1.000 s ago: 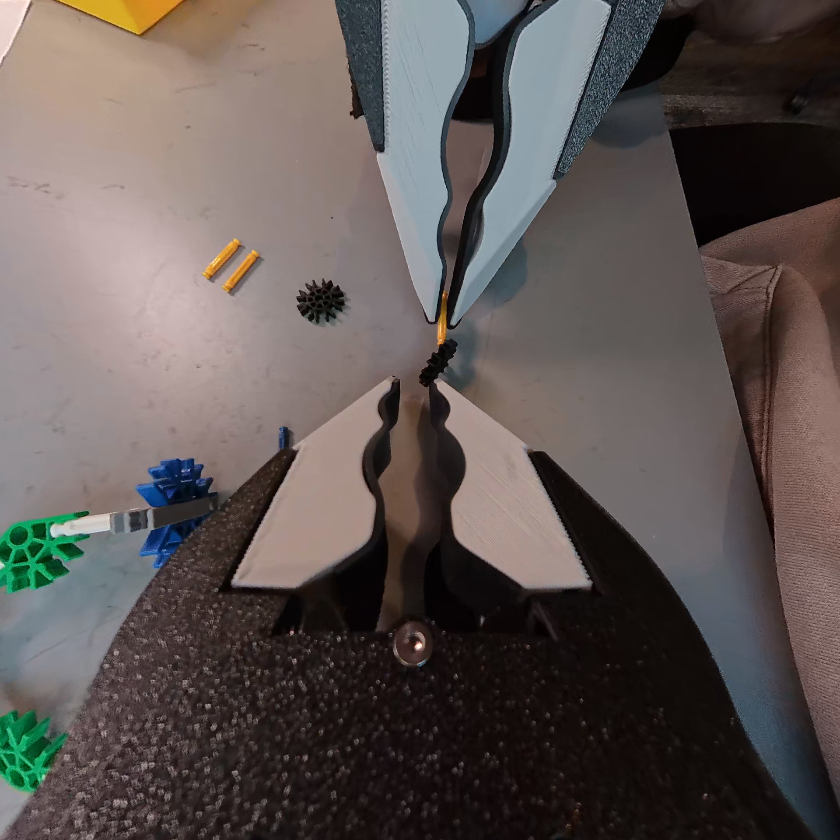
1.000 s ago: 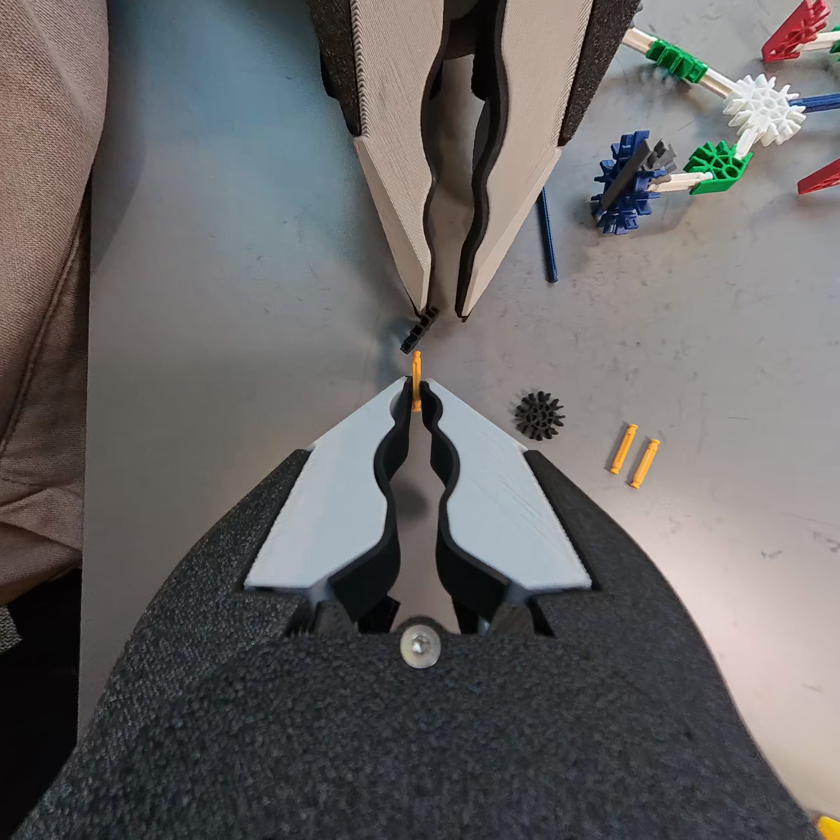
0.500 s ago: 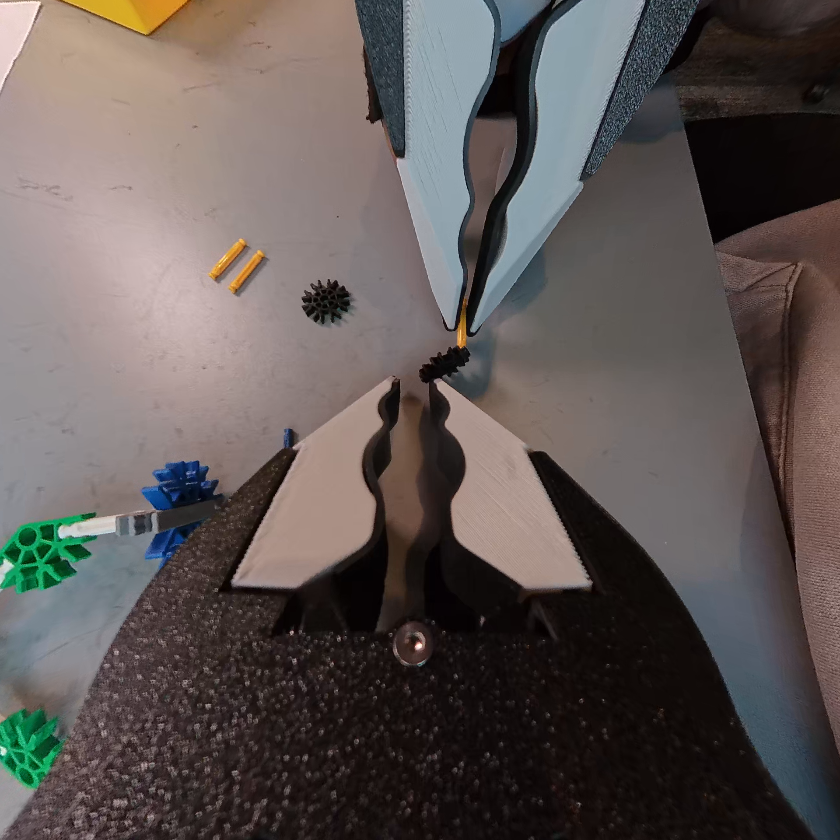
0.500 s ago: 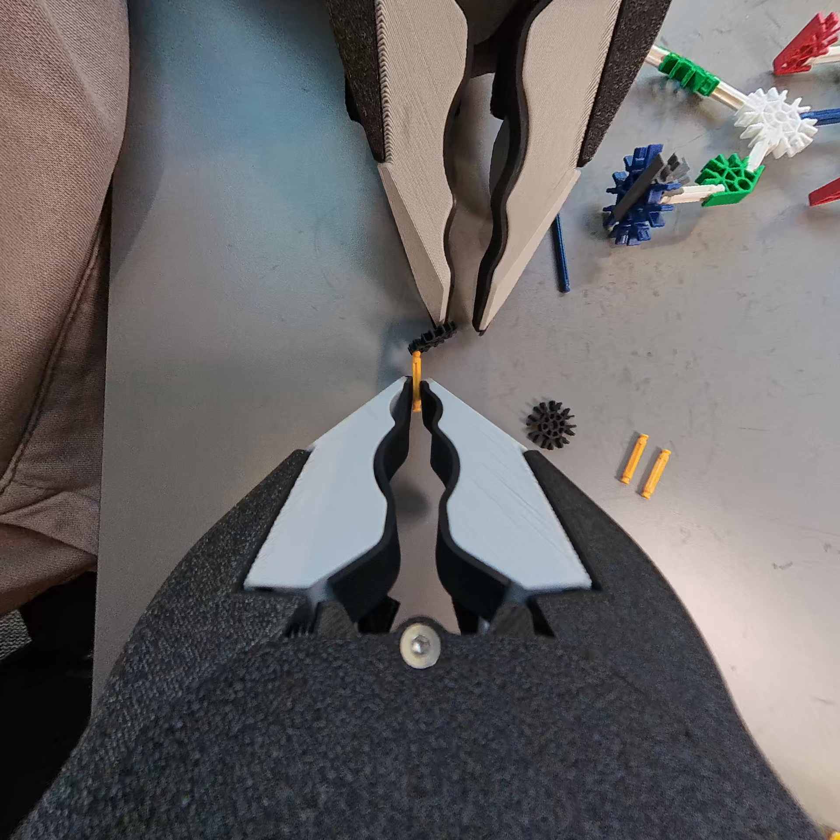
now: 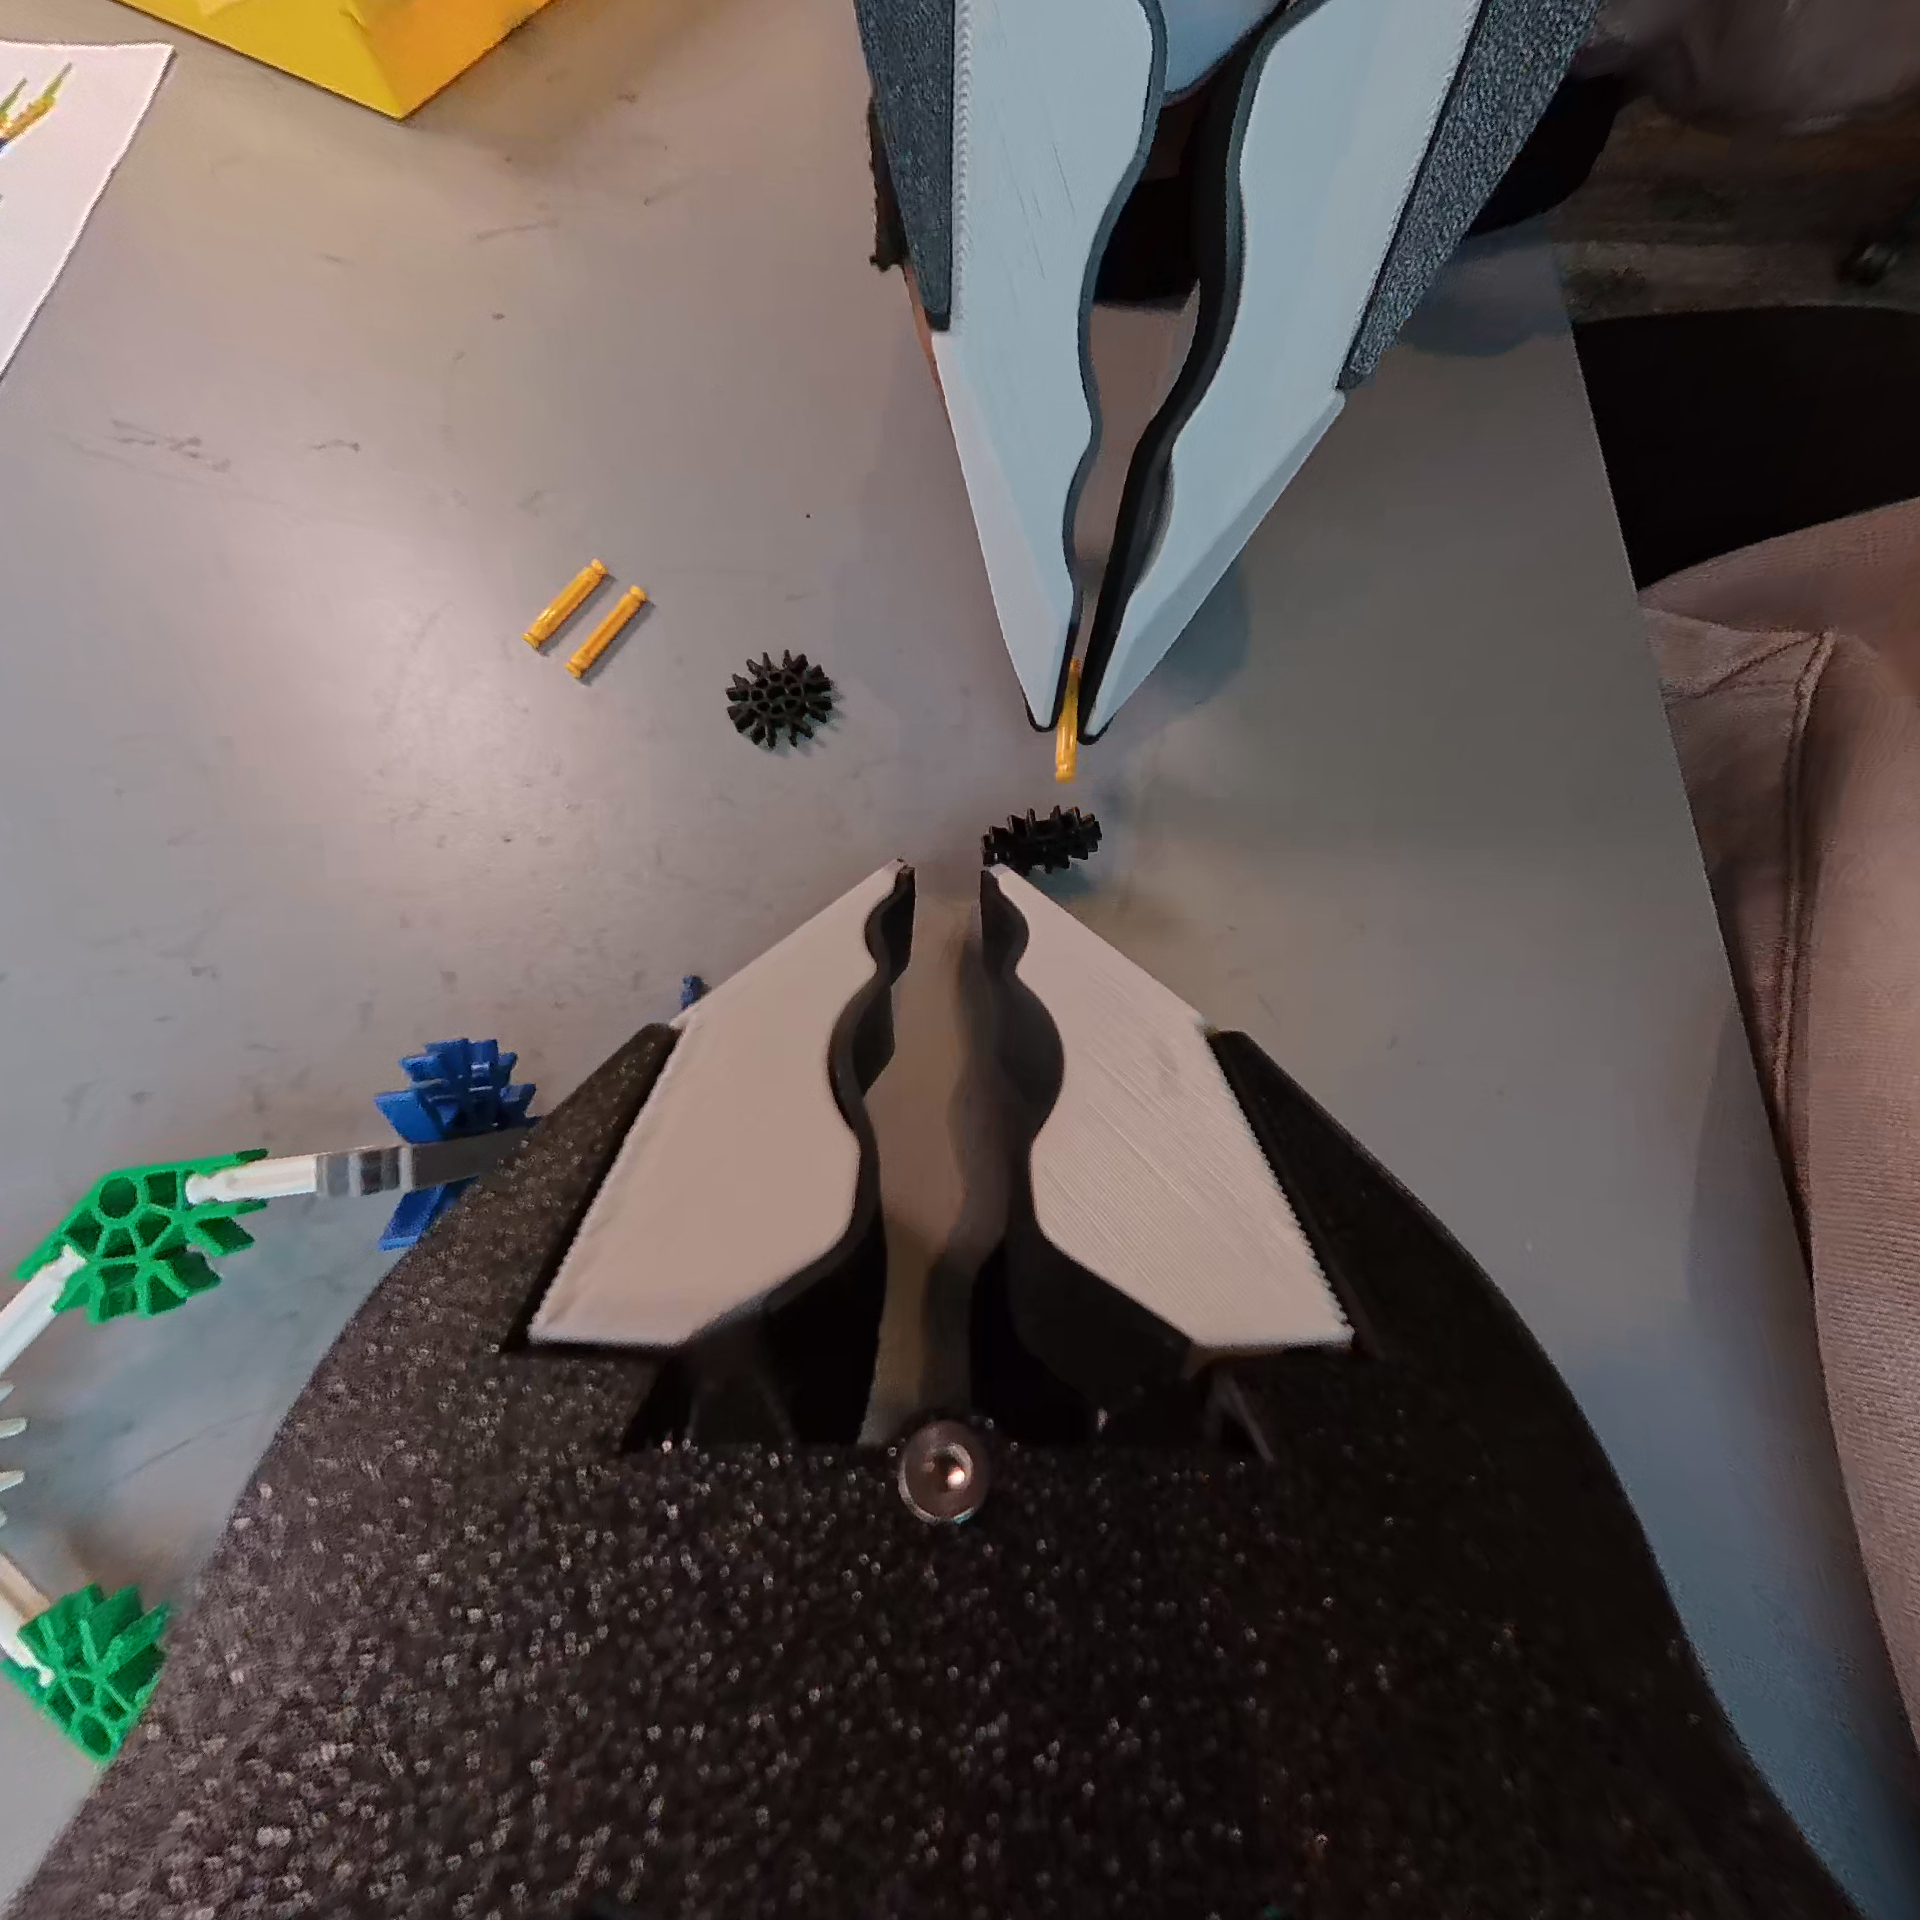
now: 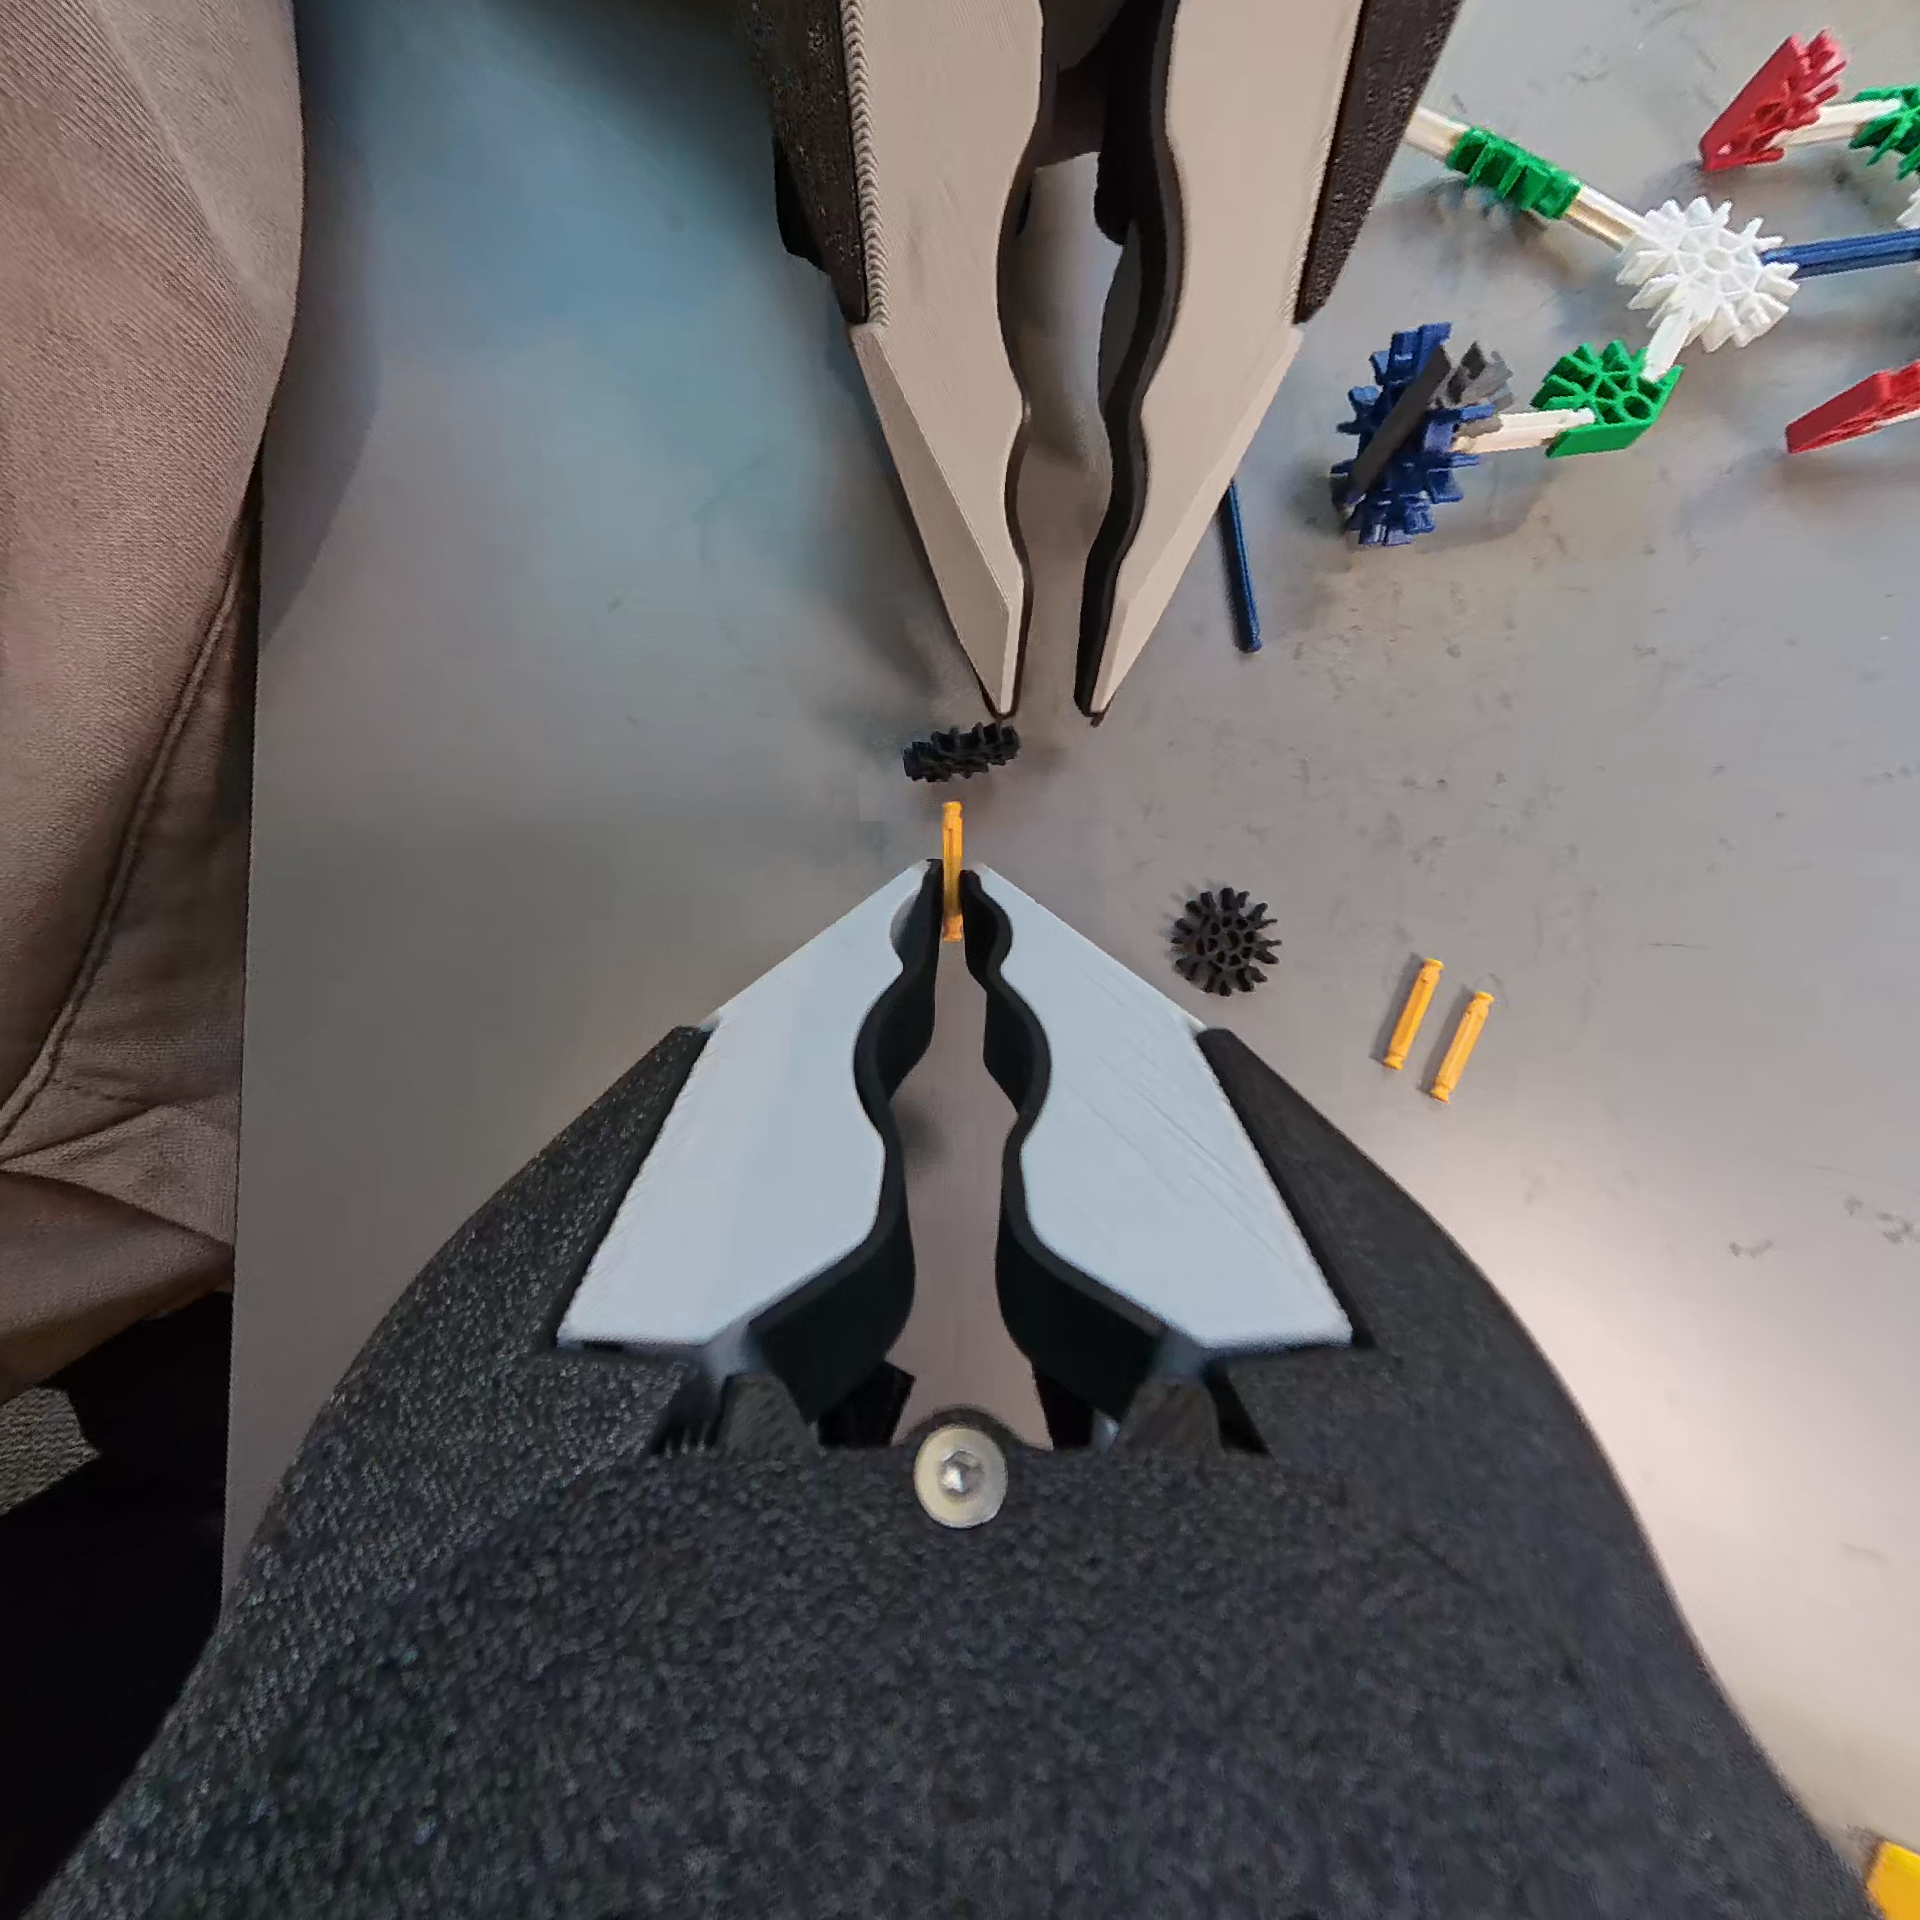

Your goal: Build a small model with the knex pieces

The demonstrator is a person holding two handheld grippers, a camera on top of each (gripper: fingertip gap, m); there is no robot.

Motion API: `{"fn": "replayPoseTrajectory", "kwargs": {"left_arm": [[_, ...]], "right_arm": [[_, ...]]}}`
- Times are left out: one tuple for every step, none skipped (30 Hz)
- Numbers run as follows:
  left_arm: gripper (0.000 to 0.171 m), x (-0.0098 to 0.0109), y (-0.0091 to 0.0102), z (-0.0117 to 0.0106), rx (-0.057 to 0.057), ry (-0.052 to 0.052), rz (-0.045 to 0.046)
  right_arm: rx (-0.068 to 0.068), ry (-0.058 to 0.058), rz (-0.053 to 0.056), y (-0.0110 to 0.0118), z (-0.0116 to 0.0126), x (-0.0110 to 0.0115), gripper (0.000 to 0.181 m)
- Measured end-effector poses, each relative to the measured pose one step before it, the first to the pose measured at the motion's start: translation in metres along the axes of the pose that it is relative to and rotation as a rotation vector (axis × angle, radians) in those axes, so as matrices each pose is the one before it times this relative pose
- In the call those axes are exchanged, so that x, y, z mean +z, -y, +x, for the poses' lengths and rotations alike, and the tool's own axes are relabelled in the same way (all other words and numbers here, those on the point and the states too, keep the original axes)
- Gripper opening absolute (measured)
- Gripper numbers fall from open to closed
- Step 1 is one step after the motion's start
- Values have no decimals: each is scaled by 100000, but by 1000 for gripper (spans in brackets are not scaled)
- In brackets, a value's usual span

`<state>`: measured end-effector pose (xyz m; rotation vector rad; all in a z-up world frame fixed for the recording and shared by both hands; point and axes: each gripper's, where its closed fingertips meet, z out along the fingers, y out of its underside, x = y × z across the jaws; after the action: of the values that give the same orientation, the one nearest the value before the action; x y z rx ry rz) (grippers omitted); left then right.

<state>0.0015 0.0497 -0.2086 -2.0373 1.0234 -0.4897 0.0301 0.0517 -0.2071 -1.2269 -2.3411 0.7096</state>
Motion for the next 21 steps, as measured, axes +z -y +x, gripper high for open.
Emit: {"fn": "replayPoseTrajectory", "kwargs": {"left_arm": [[11,-218,193,126,-461,-1324,1547],[11,-223,228,257,-68,-2047,1764],[11,-196,211,254,57,-1776,1572],[11,-152,139,112,-64,-749,1091],[11,-107,79,72,-108,-529,595],[11,-56,45,97,-123,-627,372],[11,-29,31,72,-104,-340,295],[11,-15,16,52,34,-89,179],[11,-17,38,58,222,-84,171],[11,-17,59,79,307,-113,278],[10,-17,93,116,322,-280,392],[9,-13,111,134,340,-378,427],[7,-15,99,104,299,-197,315],[6,-4,86,95,235,-130,226],[6,6,67,75,190,-129,194],[5,19,24,33,128,75,24],[5,34,-11,0,98,177,-203],[5,40,-37,17,107,48,-271],[5,48,-37,5,49,65,-204],[4,46,-21,-11,-13,213,-152],[4,45,-4,-24,39,278,-91]], "right_arm": [[74,-483,1292,237,163,-284,2],[-115,-308,1340,326,123,-249,2],[-367,-56,1064,344,88,-149,2],[-586,186,659,315,35,-68,2],[-741,288,108,230,24,31,2],[-792,273,-319,125,35,95,2],[-684,454,-505,51,16,135,2],[-576,512,-438,14,2,153,2],[-389,455,-351,-2,2,150,2],[-278,454,-395,-7,-9,133,2],[-291,332,-418,-17,-10,122,2],[-288,194,-325,-2,-3,88,2],[-152,171,-207,21,-3,65,2],[-125,201,-119,35,-4,47,2],[-142,86,-67,36,-2,18,2],[-215,38,-22,59,-5,19,2],[-225,28,-105,36,0,5,2],[-205,53,-169,22,-11,-5,2],[-192,5,-145,14,11,-9,2],[-157,49,-38,12,3,-2,2],[-87,86,-3,5,0,5,2]]}}
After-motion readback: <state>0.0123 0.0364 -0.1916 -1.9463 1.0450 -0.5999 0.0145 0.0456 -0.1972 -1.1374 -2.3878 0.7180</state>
